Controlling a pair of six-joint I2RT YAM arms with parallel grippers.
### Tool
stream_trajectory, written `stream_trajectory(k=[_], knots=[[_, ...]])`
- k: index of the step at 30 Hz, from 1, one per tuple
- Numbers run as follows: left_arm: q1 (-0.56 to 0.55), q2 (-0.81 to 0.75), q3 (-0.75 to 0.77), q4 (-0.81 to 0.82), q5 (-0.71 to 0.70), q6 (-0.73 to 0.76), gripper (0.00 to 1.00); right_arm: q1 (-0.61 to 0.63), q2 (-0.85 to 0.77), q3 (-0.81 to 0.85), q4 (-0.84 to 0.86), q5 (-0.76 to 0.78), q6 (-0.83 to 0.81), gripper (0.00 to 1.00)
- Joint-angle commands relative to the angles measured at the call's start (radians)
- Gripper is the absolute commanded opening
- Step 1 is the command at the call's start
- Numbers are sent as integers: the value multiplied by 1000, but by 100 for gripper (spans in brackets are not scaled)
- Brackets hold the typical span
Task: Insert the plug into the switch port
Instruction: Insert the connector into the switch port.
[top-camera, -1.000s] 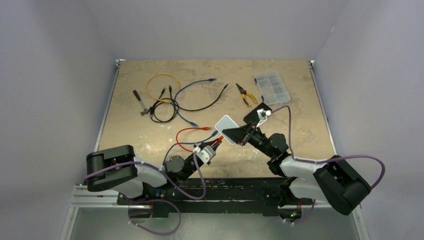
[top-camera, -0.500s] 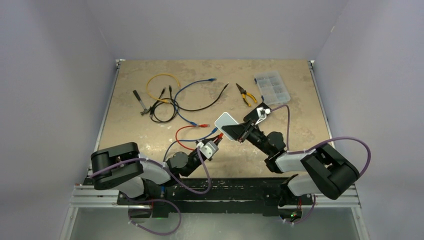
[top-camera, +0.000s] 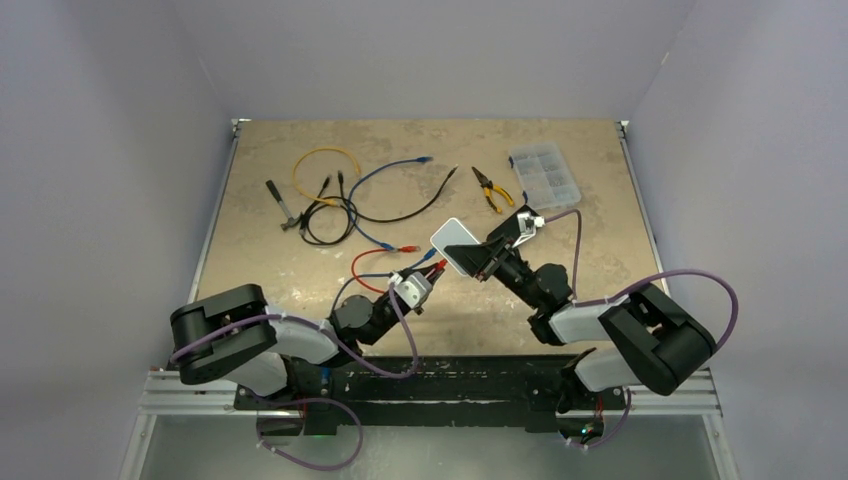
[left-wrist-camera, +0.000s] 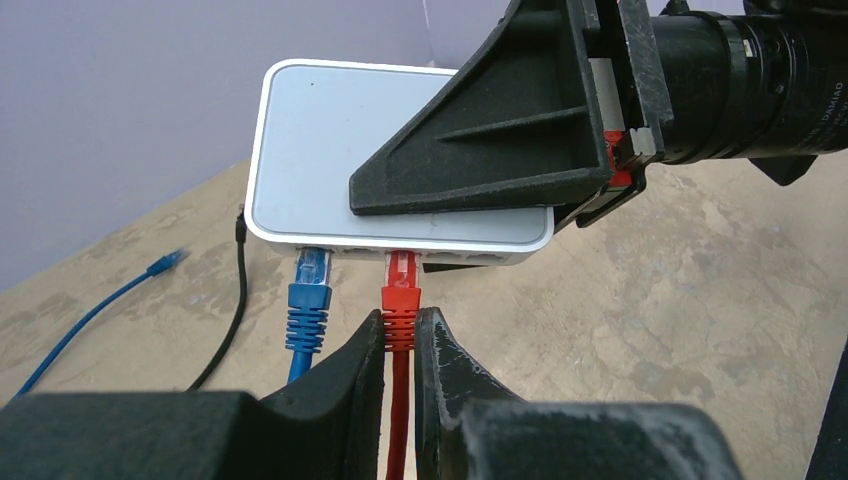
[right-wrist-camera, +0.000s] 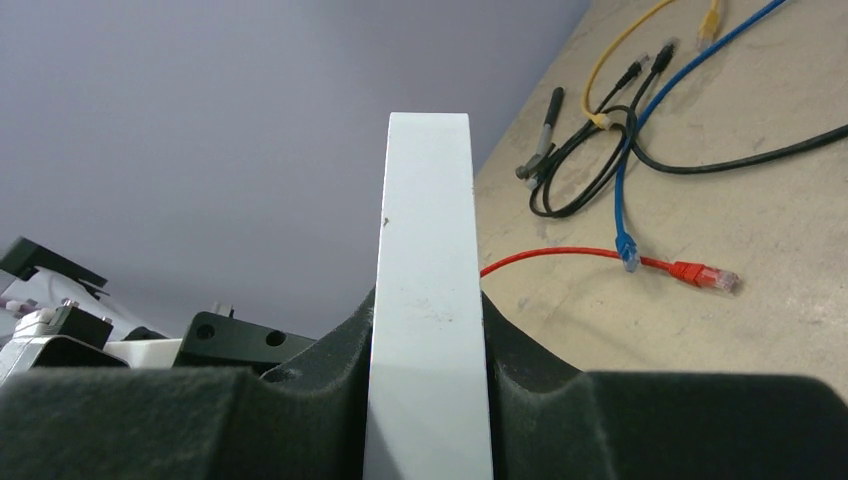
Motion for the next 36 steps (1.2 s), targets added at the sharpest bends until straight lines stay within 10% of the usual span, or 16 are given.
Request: stream_trajectory(k=[1,36], knots=[[36,-51,79,239,71,-33,0,59,54,-5,-57,-221,3,0],[-2,-9,139,235,77,-28,0,72,61,1,-96,-223,-23,0]])
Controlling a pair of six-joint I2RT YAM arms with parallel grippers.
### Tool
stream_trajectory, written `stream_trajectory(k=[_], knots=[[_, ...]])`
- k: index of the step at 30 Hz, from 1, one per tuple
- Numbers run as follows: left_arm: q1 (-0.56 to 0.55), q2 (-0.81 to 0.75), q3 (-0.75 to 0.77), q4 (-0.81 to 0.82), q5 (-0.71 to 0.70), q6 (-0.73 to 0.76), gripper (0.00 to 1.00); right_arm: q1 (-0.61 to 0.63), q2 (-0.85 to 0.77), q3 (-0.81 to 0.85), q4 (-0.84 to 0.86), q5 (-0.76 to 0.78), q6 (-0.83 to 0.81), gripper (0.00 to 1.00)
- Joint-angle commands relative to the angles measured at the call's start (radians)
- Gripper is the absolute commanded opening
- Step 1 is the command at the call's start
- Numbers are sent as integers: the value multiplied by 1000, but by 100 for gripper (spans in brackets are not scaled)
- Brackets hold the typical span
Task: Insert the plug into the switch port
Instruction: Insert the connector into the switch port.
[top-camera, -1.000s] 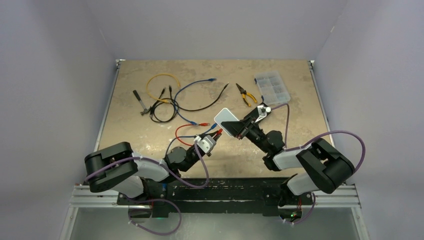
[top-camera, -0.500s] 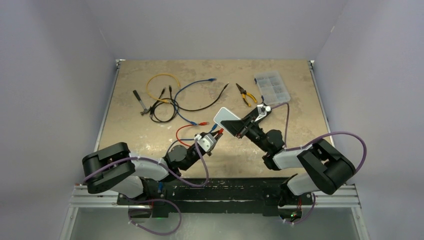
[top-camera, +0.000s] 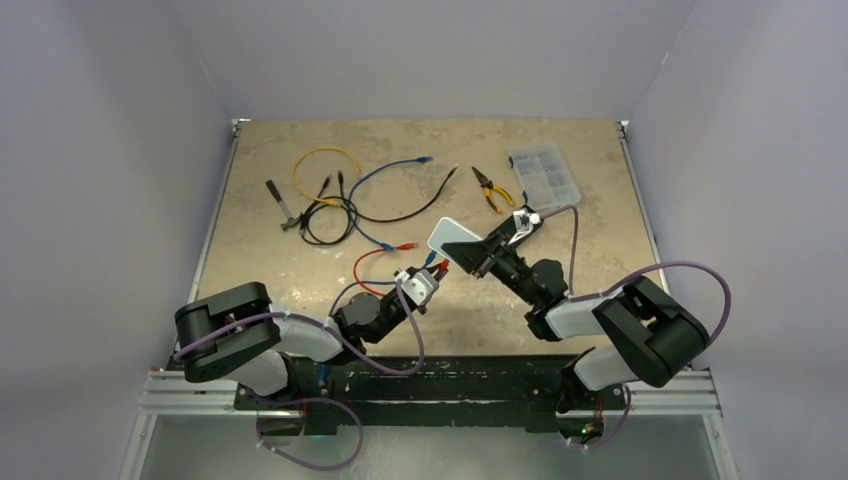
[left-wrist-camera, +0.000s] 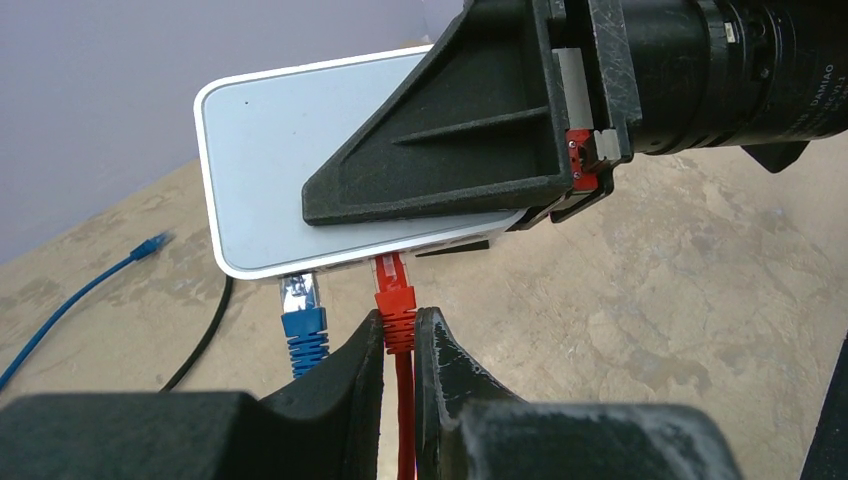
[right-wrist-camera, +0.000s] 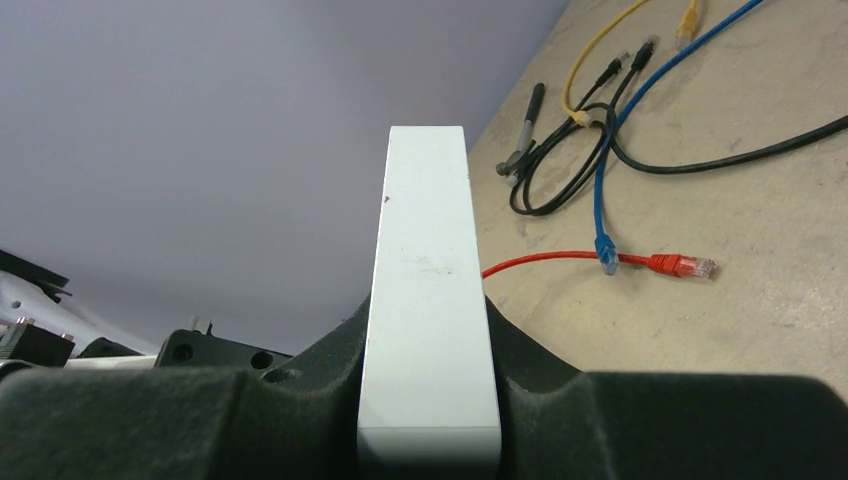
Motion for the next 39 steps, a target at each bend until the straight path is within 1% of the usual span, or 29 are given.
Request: stream_trajectory(k=[1,3,7,8,12,16,18,21,26,29,31,35,37,39], knots=[[28,-49,93,288,84,-20,0,71,14,-44,-85,-217,12,0],[60,-75,84,271,89,-37,0,71,9,-53,-83,-211,12,0],[61,-85,99,216,136,-67,0,71,14,-46,-69,-204,19,0],[55,-83,95,213,136,-78,2,71,15,-44,-64,-204,25,0],[37,-111,47,185,108,-122,19,70,-3,-44,-64,-179,50,0],[26,-207,-22,75,56,-164,30,54,-33,-40,-102,-141,56,0],[26,-278,-54,-14,30,-199,34,30,-47,-41,-115,-133,53,0],[23,-430,-78,-194,8,-247,41,-28,-70,-36,-151,-136,36,0],[23,-652,-47,-571,-51,-315,47,-86,-95,-14,-233,-123,0,0],[24,-753,-5,-779,-150,-335,53,-89,-85,7,-285,-97,-8,0],[24,-788,27,-914,-233,-322,57,-89,-61,21,-306,-94,-6,0],[26,-807,69,-1050,-386,-295,62,-90,-1,48,-319,-54,0,0],[26,-805,66,-1071,-442,-279,64,-88,35,54,-314,-40,19,0],[29,-803,42,-1056,-493,-252,67,-87,81,69,-313,-33,28,2]])
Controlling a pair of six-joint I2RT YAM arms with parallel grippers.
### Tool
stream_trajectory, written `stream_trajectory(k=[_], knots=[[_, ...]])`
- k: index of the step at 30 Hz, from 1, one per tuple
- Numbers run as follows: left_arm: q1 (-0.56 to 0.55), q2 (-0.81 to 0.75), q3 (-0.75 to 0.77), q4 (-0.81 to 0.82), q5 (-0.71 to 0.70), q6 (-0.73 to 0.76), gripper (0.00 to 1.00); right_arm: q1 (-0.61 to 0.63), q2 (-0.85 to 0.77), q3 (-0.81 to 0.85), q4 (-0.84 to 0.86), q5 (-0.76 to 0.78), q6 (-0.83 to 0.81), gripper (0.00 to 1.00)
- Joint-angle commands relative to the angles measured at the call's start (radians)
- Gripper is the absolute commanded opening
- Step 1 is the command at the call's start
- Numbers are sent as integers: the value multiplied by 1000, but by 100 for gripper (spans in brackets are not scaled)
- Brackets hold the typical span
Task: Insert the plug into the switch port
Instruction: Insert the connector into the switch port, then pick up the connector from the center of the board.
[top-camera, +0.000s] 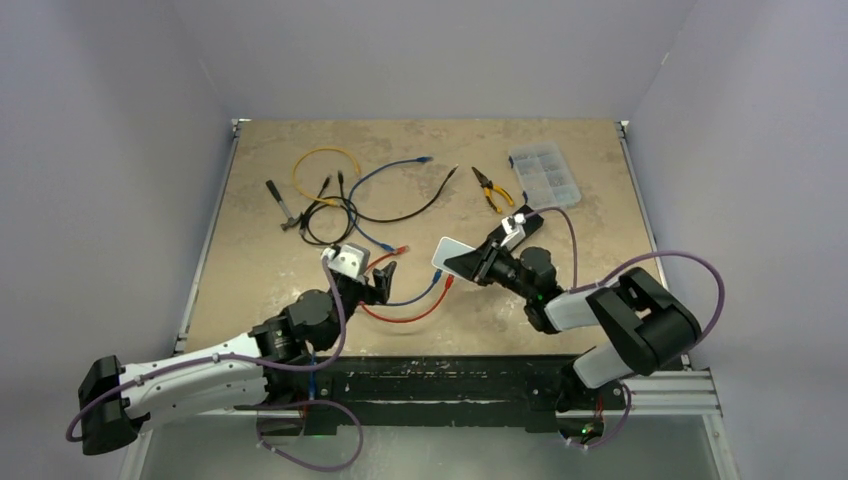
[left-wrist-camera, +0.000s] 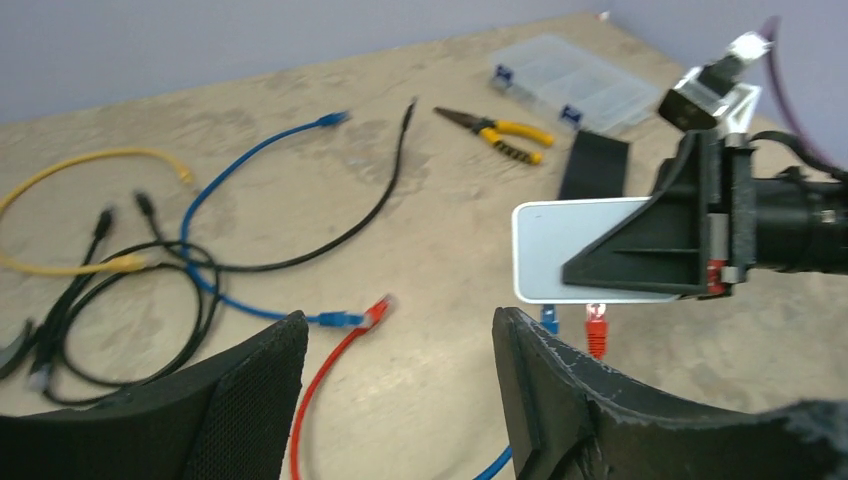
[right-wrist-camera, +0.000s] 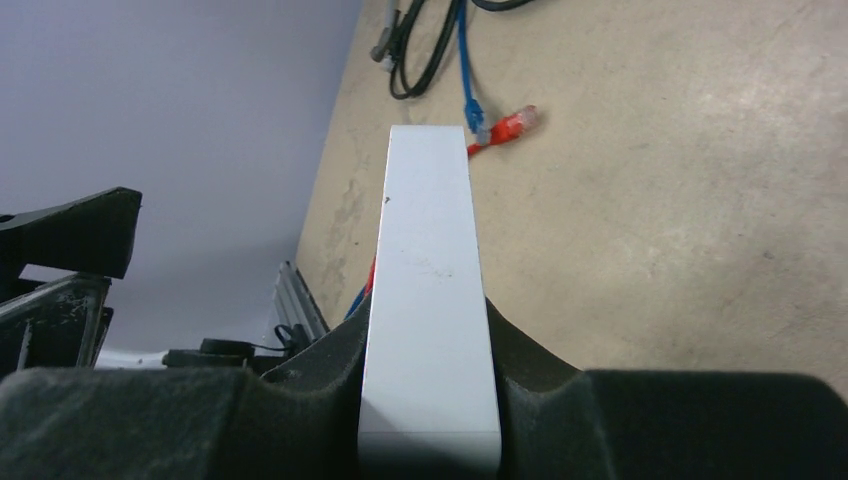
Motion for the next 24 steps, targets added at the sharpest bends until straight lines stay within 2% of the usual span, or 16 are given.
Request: stream_trajectory(k=[1,6,13,18,24], knots=[[8,-1,-6,-82,-185,46,69,-2,78,60,14,48,15,3],[39,15,-73,-23,-206,35,72,-2,202,130,7,34,11,9],[50,61,-85,-24,-239,14,73,-2,349,231,-42,14,-23,28],[50,66,-84,-36,-270,2,73,-6,299,278,-244,129,-132,50],[50,67,-81,-39,-276,-1,73,-15,155,316,-492,306,-273,75]])
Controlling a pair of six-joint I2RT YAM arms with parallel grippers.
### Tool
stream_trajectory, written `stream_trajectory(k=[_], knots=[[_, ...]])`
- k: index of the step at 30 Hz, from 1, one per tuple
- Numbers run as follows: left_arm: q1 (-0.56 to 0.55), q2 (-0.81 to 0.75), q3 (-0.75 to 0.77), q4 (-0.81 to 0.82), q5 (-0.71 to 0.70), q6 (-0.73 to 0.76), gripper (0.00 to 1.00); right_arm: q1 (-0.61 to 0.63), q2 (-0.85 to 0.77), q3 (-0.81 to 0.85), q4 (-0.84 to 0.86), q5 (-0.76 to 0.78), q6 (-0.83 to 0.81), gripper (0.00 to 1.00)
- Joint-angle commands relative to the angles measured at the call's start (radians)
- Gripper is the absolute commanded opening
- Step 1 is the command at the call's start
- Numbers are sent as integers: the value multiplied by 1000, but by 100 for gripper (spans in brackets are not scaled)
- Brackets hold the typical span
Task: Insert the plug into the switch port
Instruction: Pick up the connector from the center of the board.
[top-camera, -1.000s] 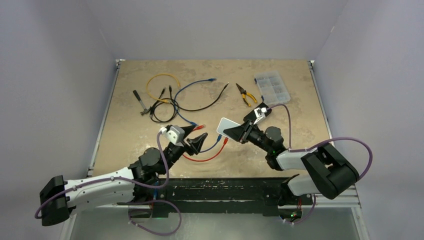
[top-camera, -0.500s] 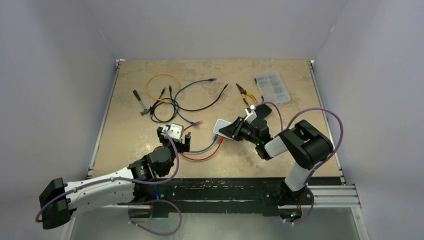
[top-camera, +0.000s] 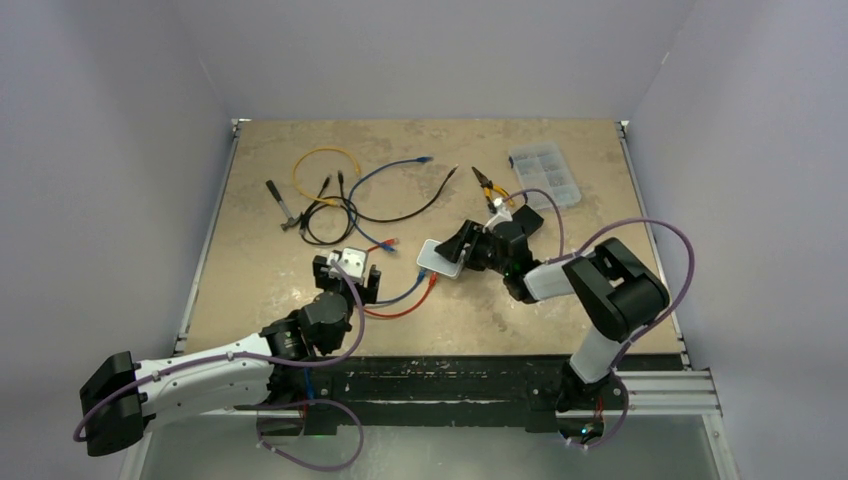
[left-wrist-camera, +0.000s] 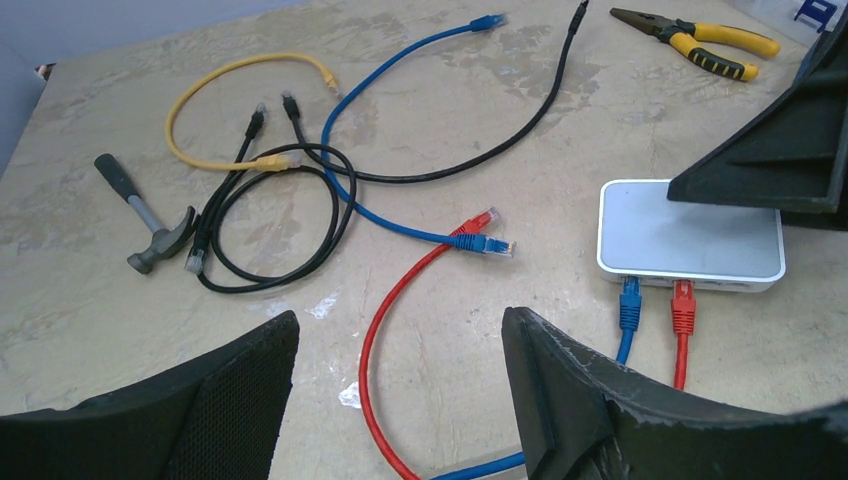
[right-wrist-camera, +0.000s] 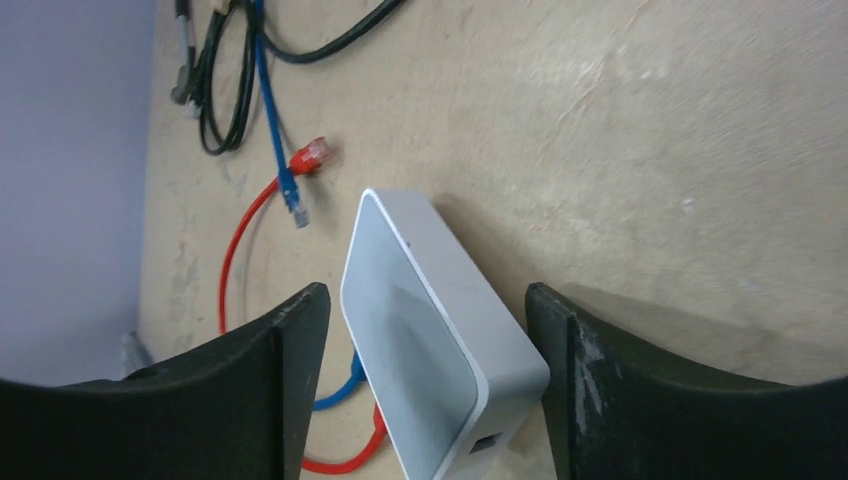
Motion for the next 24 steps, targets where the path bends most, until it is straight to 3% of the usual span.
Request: stream_trajectory(k=[1,8,12,15,19,24], knots=[[4,0,10,13,-24,-17,73,-12,-128,48,-220,188,-155,79],[4,-1,11,10,-22,-28,78,-13,-317,141,-477,363,-340,98],[4,5,17,6,-39,-47,82,-12,-376,219,-573,410,-456,99],[4,14,31,-13,-75,-89,86,-11,-385,282,-589,400,-563,98],[8,1,40,-37,-105,-149,92,6,-326,336,-564,226,-628,98],[79,-48,37,-93,-56,-239,98,116,-200,395,-503,200,-659,98]])
